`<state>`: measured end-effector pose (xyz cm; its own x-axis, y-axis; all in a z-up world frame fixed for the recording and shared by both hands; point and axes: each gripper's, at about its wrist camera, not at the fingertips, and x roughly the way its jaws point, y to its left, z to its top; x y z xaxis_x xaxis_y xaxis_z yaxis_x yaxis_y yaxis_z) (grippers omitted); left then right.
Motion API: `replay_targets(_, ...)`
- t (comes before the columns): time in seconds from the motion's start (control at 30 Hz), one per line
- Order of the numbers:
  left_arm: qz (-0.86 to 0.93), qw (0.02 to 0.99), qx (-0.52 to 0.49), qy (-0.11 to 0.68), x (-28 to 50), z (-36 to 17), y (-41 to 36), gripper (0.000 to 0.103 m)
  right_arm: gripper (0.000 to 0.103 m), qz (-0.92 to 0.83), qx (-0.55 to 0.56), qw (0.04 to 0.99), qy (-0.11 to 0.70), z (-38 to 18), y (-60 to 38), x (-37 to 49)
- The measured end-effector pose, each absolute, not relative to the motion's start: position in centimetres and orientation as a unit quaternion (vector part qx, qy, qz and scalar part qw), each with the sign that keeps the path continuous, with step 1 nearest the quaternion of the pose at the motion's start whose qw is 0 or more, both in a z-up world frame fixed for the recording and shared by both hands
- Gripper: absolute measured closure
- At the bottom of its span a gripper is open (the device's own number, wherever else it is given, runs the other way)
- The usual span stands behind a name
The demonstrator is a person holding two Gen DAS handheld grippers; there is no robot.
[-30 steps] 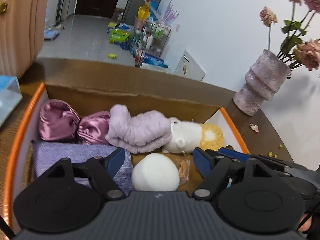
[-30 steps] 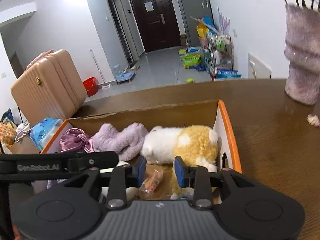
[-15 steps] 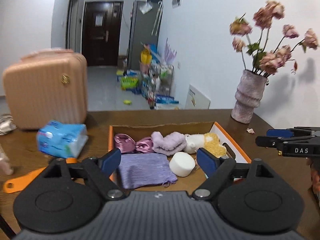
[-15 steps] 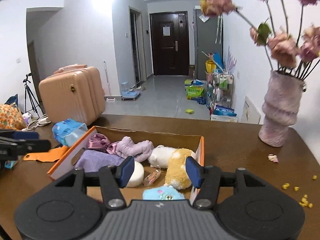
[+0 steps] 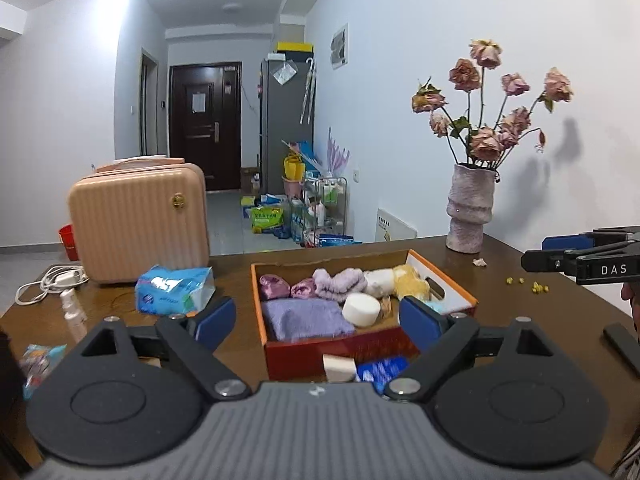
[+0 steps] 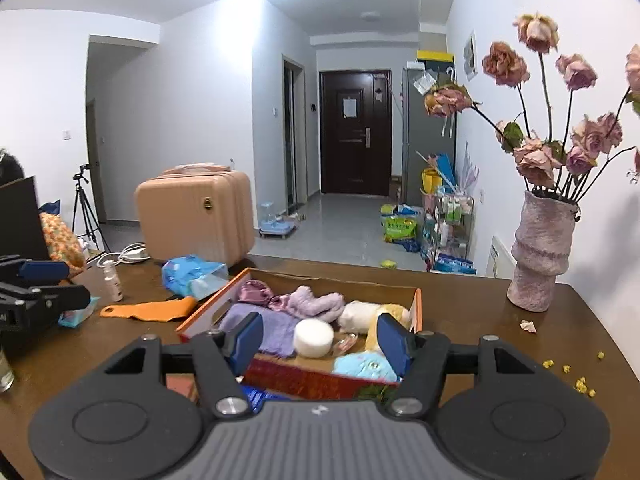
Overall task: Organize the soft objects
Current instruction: 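Move both tools back to the clear plastic bag and white wedge sponge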
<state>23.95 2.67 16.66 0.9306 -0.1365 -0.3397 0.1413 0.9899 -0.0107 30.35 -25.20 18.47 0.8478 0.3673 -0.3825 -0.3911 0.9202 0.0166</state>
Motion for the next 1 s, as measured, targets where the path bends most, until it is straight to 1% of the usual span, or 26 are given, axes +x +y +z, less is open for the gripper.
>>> replay_targets(0.23, -0.04, 0.991, 0.028, 0.122, 15.2, 12.6, 2.7, 0.008, 0.039, 0.224, -0.021, 0.959, 0.171, 13.9, -25.1, 22.2)
replay_targets(0.37, -0.009, 0.99, 0.012, 0.138, 12.0, 9.2, 2.5, 0.008, 0.04, 0.22, -0.016, 0.96, 0.17, 10.6, -24.7, 18.2)
replay_targets(0.47, -0.001, 0.987, -0.016, 0.159, 10.4, 7.4, 2.7, 0.008, 0.04, 0.218, 0.007, 0.958, 0.185, 8.2, -24.6, 15.8)
replay_targets(0.53, -0.007, 0.985, -0.019, 0.171, 10.1, 6.8, 2.7, 0.008, 0.04, 0.217, 0.016, 0.955, 0.203, 6.7, -24.5, 15.2)
replay_targets(0.67, -0.013, 0.984, -0.013, 0.178, 11.2, 6.6, 2.5, 0.008, 0.04, 0.208, 0.001, 0.952, 0.222, 5.1, -23.8, 15.1)
replay_targets(0.73, -0.015, 0.983, -0.018, 0.183, 11.8, 6.3, 2.5, 0.008, 0.043, 0.207, 0.011, 0.953, 0.221, 4.9, -23.8, 15.5)
replay_targets(0.8, -0.021, 0.981, -0.02, 0.192, 12.9, 6.0, 2.2, 0.008, 0.05, 0.219, 0.021, 0.95, 0.223, 4.8, -23.7, 16.0)
replay_targets(0.87, -0.027, 0.978, -0.022, 0.204, 14.0, 5.4, 1.9, 0.008, 0.052, 0.235, 0.022, 0.944, 0.231, 4.2, -23.3, 16.8)
replay_targets(0.97, -0.024, 0.974, -0.028, 0.226, 16.1, 4.2, 1.7, 0.008, 0.059, 0.223, 0.009, 0.94, 0.258, 2.9, -22.8, 18.7)
replay_targets(1.0, -0.022, 0.972, -0.031, 0.23, 16.5, 4.0, 1.6, 0.008, 0.06, 0.216, 0.008, 0.94, 0.263, 2.7, -22.8, 19.3)
